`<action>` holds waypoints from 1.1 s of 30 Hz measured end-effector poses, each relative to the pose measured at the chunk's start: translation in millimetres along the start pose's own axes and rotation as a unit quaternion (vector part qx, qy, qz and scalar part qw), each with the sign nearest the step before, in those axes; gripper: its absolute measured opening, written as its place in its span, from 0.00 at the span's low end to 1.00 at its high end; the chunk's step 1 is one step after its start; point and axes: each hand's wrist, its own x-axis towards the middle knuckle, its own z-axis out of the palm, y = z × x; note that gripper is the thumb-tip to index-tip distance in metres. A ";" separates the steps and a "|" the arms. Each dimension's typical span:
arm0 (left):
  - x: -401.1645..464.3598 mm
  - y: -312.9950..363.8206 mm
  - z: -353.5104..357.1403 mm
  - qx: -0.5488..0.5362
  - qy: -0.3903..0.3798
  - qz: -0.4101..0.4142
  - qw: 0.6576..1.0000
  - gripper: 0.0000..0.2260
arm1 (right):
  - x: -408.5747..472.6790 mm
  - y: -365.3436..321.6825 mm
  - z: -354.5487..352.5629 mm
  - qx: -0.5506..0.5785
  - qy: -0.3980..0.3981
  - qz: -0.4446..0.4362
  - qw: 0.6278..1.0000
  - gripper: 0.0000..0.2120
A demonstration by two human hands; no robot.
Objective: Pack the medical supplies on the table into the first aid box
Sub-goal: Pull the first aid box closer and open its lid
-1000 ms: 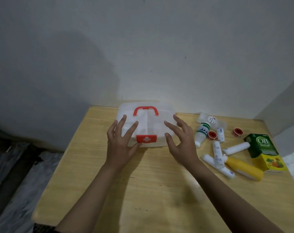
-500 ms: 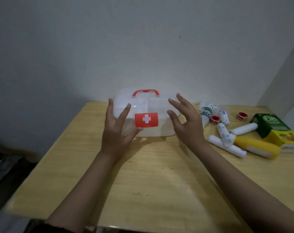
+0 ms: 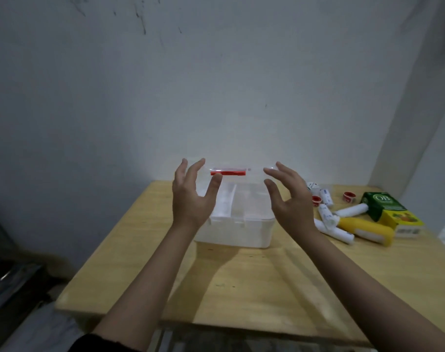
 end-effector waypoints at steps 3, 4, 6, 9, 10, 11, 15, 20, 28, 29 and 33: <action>5.3 2.7 -3.9 0.013 -0.023 -0.036 0.999 0.38 | 16.0 -3.8 -0.9 0.003 0.006 0.031 1.000 0.11; 4.6 1.6 -5.0 0.023 -0.034 -0.050 0.998 0.40 | 21.7 -4.4 -1.0 0.006 0.003 0.041 0.999 0.11; -2.2 -3.2 -6.9 0.039 -0.065 -0.072 0.995 0.45 | 32.2 -3.6 0.6 0.010 0.003 0.053 0.999 0.11; -13.9 -15.2 -10.1 0.059 -0.111 -0.100 0.987 0.48 | 49.5 1.3 7.5 0.012 0.010 0.079 0.997 0.11; -15.9 -20.5 -10.7 0.066 -0.119 -0.105 0.985 0.47 | 55.5 3.8 10.3 0.012 0.010 0.086 0.996 0.11; -17.2 -25.3 -10.9 0.073 -0.124 -0.108 0.984 0.46 | 61.0 5.9 13.0 0.010 0.007 0.089 0.996 0.12; -21.5 -39.1 -7.9 0.081 -0.150 -0.115 0.979 0.42 | 74.4 15.1 21.5 -0.009 -0.008 0.093 0.996 0.16; -16.8 -53.1 0.0 -0.020 -0.140 -0.143 0.980 0.42 | 86.7 25.3 30.1 -0.017 -0.021 0.110 0.994 0.21; 0.2 -69.0 20.5 -0.117 -0.147 -0.199 0.962 0.47 | 107.9 55.8 50.9 -0.078 -0.078 0.113 0.987 0.30; 2.2 -72.2 23.7 -0.121 -0.146 -0.201 0.961 0.46 | 110.2 59.7 52.6 -0.089 -0.091 0.113 0.985 0.32; 8.8 -77.0 32.6 -0.142 -0.145 -0.199 0.959 0.42 | 117.4 70.8 59.1 -0.127 -0.147 0.121 0.973 0.38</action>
